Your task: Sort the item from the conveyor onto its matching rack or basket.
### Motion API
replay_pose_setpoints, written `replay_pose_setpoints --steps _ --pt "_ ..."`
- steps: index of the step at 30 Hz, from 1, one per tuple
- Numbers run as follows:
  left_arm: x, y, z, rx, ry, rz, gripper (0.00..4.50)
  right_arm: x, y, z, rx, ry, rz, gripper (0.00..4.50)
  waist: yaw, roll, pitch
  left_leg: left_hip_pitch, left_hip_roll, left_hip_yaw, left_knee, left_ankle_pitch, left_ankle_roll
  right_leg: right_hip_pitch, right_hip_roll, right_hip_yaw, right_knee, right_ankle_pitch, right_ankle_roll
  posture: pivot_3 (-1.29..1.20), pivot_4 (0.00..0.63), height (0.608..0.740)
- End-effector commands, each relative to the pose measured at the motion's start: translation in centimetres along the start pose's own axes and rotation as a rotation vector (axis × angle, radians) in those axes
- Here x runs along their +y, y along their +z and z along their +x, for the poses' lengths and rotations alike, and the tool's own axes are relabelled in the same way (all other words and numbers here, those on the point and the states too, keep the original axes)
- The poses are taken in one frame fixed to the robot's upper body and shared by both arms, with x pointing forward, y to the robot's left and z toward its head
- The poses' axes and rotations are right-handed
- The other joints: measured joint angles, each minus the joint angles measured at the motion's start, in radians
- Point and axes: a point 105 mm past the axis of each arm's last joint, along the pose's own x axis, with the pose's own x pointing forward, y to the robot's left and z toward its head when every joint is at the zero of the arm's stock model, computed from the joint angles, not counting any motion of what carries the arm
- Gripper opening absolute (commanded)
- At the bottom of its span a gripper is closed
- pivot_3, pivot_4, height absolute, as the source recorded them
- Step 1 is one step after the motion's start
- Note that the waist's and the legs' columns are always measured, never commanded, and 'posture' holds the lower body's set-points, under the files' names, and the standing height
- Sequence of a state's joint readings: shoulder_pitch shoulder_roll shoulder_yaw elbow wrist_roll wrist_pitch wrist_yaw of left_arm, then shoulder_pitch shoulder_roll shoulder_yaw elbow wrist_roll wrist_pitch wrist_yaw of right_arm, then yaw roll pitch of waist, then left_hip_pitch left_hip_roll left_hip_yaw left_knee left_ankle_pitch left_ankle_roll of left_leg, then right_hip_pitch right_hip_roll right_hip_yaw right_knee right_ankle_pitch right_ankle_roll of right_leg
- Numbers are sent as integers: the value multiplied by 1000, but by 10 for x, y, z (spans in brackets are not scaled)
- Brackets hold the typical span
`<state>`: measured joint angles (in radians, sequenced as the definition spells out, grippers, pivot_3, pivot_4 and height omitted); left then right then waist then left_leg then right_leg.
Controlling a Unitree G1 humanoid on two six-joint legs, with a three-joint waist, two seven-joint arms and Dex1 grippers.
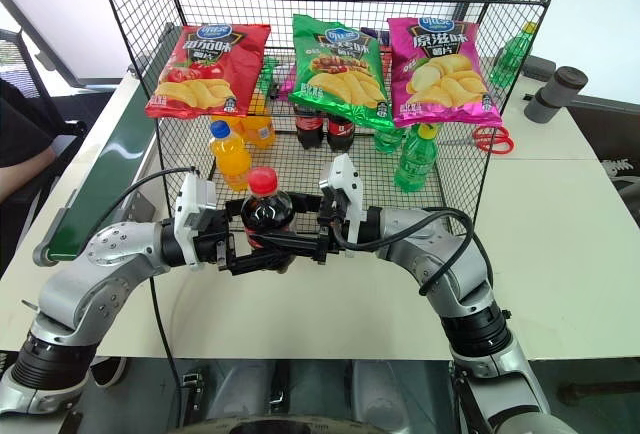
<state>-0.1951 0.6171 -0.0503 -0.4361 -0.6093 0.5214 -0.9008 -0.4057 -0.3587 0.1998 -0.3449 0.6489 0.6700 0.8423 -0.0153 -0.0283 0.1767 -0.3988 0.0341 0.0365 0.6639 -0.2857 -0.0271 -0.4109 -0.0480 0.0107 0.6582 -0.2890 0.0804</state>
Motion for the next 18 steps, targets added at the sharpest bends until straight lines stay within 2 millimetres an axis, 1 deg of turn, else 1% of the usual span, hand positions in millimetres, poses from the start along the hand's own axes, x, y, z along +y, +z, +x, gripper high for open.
replay_pose_setpoints --steps 1,5,8,12,13,18 --pt "9 1 -15 16 84 35 4455 -5 17 -1 -70 -39 -86 2924 -2 0 0 0 0 0 0 0 0 0 0 0 0 0 0 0 150 734" --pt "17 -14 -38 61 214 54 4455 -37 27 -7 -122 -223 -165 2924 -2 0 0 0 1 0 0 0 0 0 0 0 1 0 0 0 150 734" --pt "21 -23 -50 85 298 73 4455 -58 29 -11 -134 -337 -207 2924 -1 0 0 1 0 0 0 0 0 0 0 1 1 0 0 0 150 734" --pt "26 -29 -59 69 391 61 4455 -87 15 -13 -116 -493 -254 2924 1 0 0 1 0 0 0 0 0 0 -1 1 1 0 0 0 150 734" --pt "27 -29 -60 64 403 61 4455 -94 11 -13 -119 -535 -265 2924 1 0 0 1 0 1 0 0 0 0 -1 1 1 0 0 0 150 734" --pt "28 -29 -57 52 416 76 4455 -118 -4 -10 -141 -668 -301 2924 -3 0 0 1 0 1 0 0 0 -1 -1 1 2 0 0 0 150 734"
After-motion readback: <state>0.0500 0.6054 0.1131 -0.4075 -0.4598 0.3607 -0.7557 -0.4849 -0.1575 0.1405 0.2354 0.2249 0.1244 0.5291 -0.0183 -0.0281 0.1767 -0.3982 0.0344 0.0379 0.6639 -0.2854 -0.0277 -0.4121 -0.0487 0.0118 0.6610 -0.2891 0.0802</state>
